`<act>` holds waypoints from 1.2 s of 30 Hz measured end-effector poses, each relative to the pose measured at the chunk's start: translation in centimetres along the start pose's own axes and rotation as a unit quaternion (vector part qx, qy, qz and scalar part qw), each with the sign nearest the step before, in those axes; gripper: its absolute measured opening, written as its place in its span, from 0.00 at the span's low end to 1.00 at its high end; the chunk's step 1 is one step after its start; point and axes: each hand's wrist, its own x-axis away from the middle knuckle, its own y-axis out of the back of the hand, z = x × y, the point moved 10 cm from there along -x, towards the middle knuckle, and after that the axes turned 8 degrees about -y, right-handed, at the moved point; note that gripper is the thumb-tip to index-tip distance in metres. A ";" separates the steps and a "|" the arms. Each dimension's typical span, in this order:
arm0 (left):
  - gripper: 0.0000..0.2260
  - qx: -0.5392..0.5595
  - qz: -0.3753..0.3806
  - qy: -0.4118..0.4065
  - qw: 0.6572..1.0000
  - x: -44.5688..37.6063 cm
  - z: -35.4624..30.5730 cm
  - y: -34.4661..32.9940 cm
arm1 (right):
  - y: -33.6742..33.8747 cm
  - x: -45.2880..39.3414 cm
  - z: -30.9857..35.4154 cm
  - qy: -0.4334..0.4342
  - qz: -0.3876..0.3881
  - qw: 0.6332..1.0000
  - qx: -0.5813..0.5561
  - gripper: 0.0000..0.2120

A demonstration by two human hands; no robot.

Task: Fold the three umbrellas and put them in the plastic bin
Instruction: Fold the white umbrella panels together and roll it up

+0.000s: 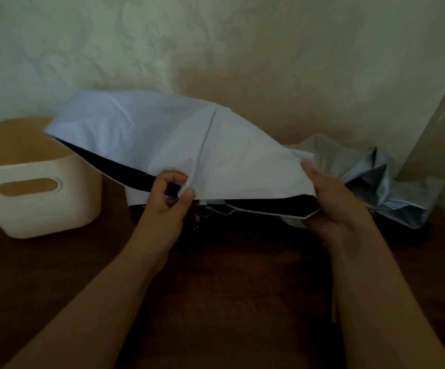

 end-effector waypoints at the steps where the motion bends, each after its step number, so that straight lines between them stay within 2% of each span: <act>1: 0.07 0.000 0.004 0.004 1.000 0.1 0.1 -0.2 | 1.0 0.0 0.5 0.040 -0.066 0.995 0.071 0.06; 2: 0.07 0.000 0.006 0.009 1.000 0.1 0.2 -0.4 | 1.7 0.4 1.5 0.094 -0.130 0.977 0.141 0.05; 3: 0.07 0.002 0.007 0.013 1.000 0.2 0.2 -0.5 | 1.6 1.0 2.5 0.144 -0.156 0.958 0.191 0.04; 4: 0.06 0.006 0.005 0.016 1.000 0.3 0.2 -0.6 | 1.0 1.2 2.9 0.173 -0.141 0.951 0.213 0.05; 7: 0.04 0.015 -0.006 0.019 1.000 0.3 0.0 -0.5 | -1.1 1.3 2.5 0.180 -0.048 0.951 0.246 0.09; 10: 0.03 0.025 -0.018 0.026 0.999 0.2 0.1 -0.2 | -0.9 1.3 2.7 0.199 -0.053 0.954 0.218 0.04; 12: 0.04 0.027 -0.022 0.031 0.999 0.2 0.1 0.0 | -0.5 1.2 3.2 0.207 -0.038 0.963 0.171 0.05; 15: 0.11 0.015 -0.021 0.001 1.000 0.1 -0.9 0.1 | -2.1 1.5 3.0 0.197 0.064 0.959 0.193 0.13; 17: 0.19 -0.012 0.009 -0.031 0.999 0.1 -1.9 -0.4 | -3.0 1.6 2.2 0.185 0.091 0.947 0.247 0.18; 19: 0.22 -0.039 0.046 -0.046 0.997 0.2 -2.4 -1.3 | -3.0 1.4 1.7 0.175 0.070 0.939 0.289 0.14; 21: 0.20 -0.059 0.067 -0.046 0.995 0.4 -2.3 -1.8 | -3.1 1.5 1.7 0.181 0.037 0.929 0.320 0.08; 24: 0.18 -0.063 0.052 -0.039 0.996 0.3 -1.8 -1.6 | -3.3 2.4 2.8 0.230 -0.003 0.911 0.343 0.04; 28: 0.18 -0.047 -0.006 -0.031 0.998 0.0 -1.1 0.0 | -2.3 2.3 2.7 0.208 -0.036 0.900 0.381 0.24; 30: 0.17 -0.057 -0.015 -0.030 0.998 0.0 -1.1 0.1 | -1.4 2.2 3.0 0.187 -0.067 0.915 0.351 0.23; 33: 0.18 -0.023 -0.032 -0.028 0.999 0.1 -1.1 0.1 | 0.9 2.0 3.1 0.134 -0.112 0.971 0.166 0.16; 34: 0.18 -0.012 -0.038 -0.023 0.999 0.2 -1.0 0.1 | 1.3 2.0 3.2 0.141 -0.128 0.969 0.158 0.14; 36: 0.18 0.008 -0.047 -0.004 0.999 0.1 -0.4 0.2 | 1.6 2.3 3.7 0.186 -0.162 0.942 0.226 0.15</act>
